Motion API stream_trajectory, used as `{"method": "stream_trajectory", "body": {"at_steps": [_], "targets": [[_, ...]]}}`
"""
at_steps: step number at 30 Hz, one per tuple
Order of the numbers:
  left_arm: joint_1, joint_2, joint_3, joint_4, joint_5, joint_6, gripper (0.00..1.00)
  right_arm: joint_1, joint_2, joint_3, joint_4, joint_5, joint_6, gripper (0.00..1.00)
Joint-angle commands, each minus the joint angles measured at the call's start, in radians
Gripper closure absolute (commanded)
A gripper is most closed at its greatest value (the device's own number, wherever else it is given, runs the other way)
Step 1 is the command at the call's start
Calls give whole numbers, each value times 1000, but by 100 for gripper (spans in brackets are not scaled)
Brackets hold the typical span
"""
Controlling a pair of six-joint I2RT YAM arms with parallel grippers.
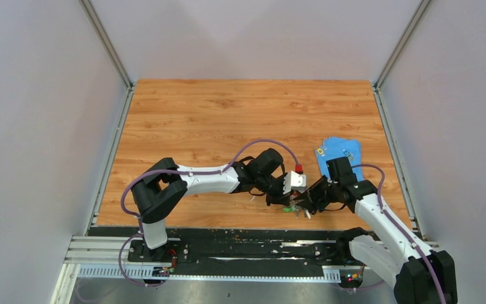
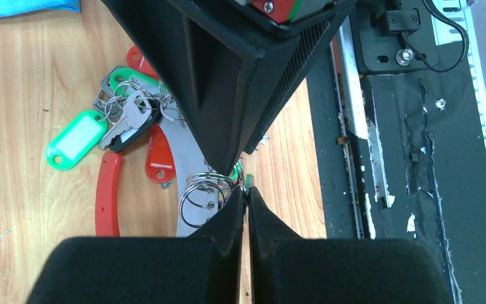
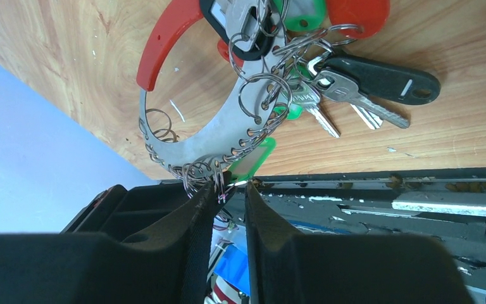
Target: Remove the keys from the keyring
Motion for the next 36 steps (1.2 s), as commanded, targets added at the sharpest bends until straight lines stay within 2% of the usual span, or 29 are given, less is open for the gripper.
{"method": "stream_trajectory", "body": {"at_steps": [1,13,16,20,21,28,36], "targets": [[-11,15,25,16,2,-8,100,33,10,25,-21,19,22,74],[-11,11,18,18,-2,-8,100,69,42,48,-6,38,37,79],[-12,10,20,18,-3,-10,100,75,54,55,-5,37,32,83],[-13,8,17,18,-7,-12,100,76,69,62,-4,29,10,98],[-13,5,13,18,-11,-11,100,76,73,61,-3,24,2,99],[-3,-15,-13,19,-43,-20,100,45,102,78,23,-38,-133,99],[43,-45,-16,19,-49,-45,100,-19,137,129,116,-210,-332,99]]}}
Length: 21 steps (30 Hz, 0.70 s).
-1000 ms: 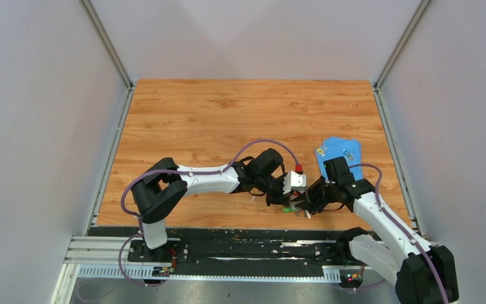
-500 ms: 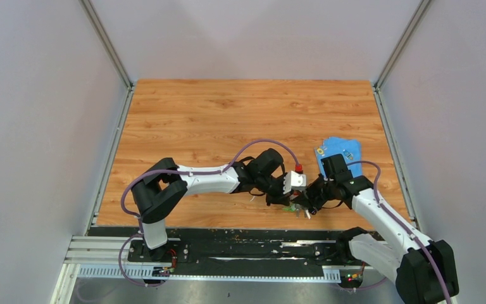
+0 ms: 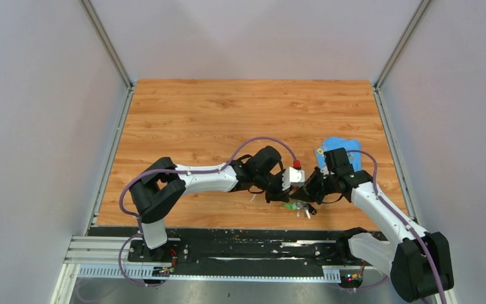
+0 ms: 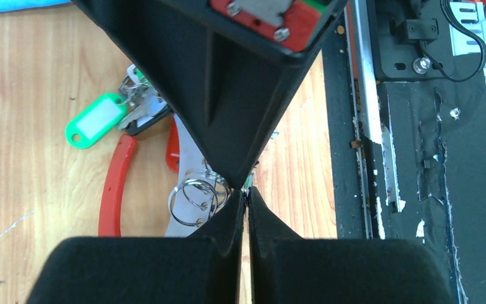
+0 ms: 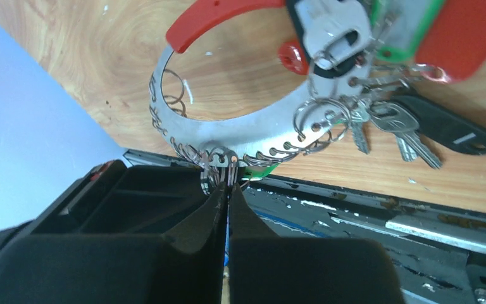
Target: Remove the keys from the keyring
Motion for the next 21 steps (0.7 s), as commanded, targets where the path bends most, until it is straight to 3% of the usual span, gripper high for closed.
{"method": "stream_trajectory", "body": {"at_steps": [1,9,21], "targets": [[36,-48,-7,0,-18,-25,100,-23,17,68,66,-150,-139,99],[85,-90,-3,0,0,-47,100,-27,92,120,159,-302,-210,99],[139,-152,-26,-7,10,-47,100,-19,154,179,160,-432,-351,99]]}}
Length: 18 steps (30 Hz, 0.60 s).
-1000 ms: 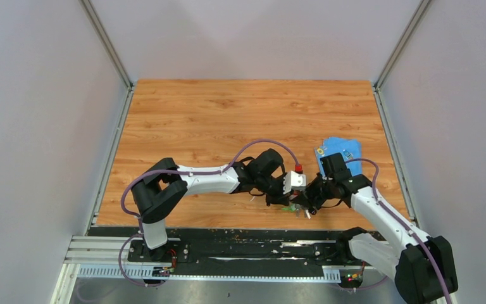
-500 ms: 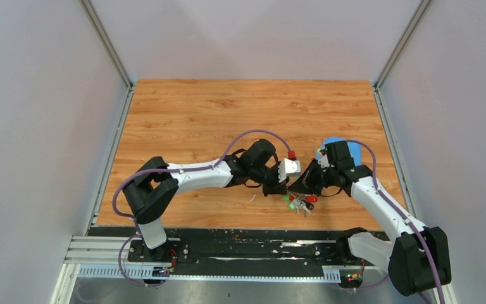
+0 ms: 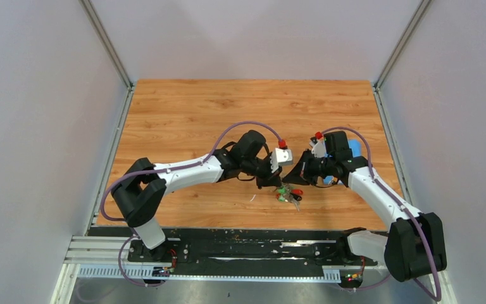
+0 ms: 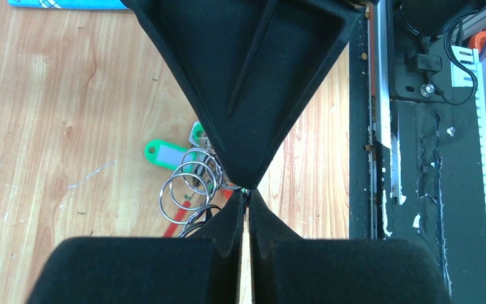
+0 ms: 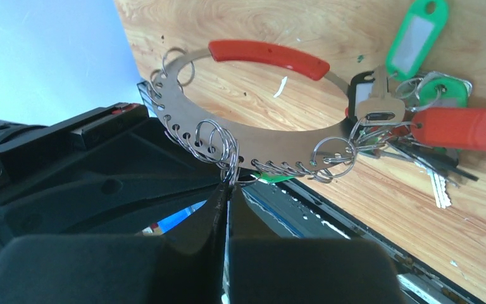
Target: Remove the keys from the keyring
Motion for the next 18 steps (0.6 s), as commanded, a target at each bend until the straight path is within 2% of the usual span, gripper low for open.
{"method": "stream_trajectory", "body": {"at_steps": [1,18], "targets": [[15,-37,-26,35,-18,12,100,11,5,33,-12,-172,-72,99],[35,-60,-22,-20,-97,74,100,70,57,41,-81,-172,-207,99]]}}
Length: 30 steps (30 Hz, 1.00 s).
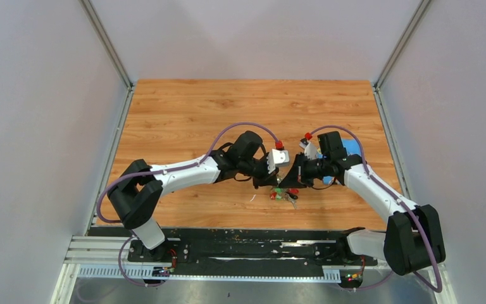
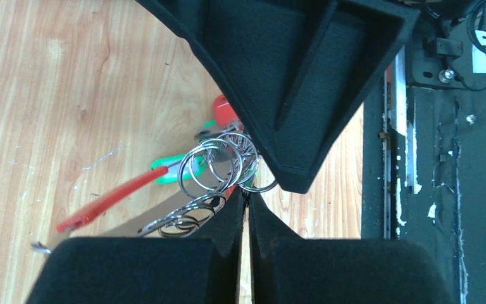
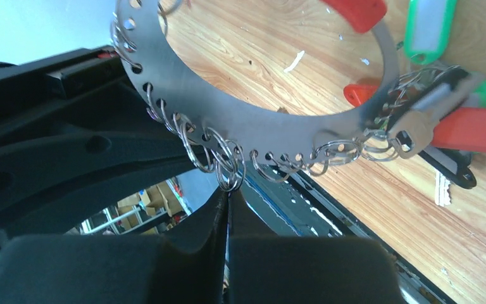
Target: Remove the keys from the keyring
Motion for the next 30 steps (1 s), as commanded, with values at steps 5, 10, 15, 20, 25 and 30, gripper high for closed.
{"method": "stream_trajectory", "body": {"at_steps": [5,10,15,20,25,30], "targets": [[18,-40,19,-43,-81,100,100,30,6,39,-122,4,-72,99],[17,-48,13,-75,-67,152,100,30,4,71,-167,50,-109,99],[17,-2,52,-129,-5,144,100,39,-20,102,-204,166,-120,99],[18,25,52,-76,37,81,100,100,-119,149,-189,440,-148,73],[43,67,83,-89,112,71,100,133,-253,27,27,610,-193,48],[80,68,103,-140,247,127,100,134,-393,-203,399,587,-308,57]]}}
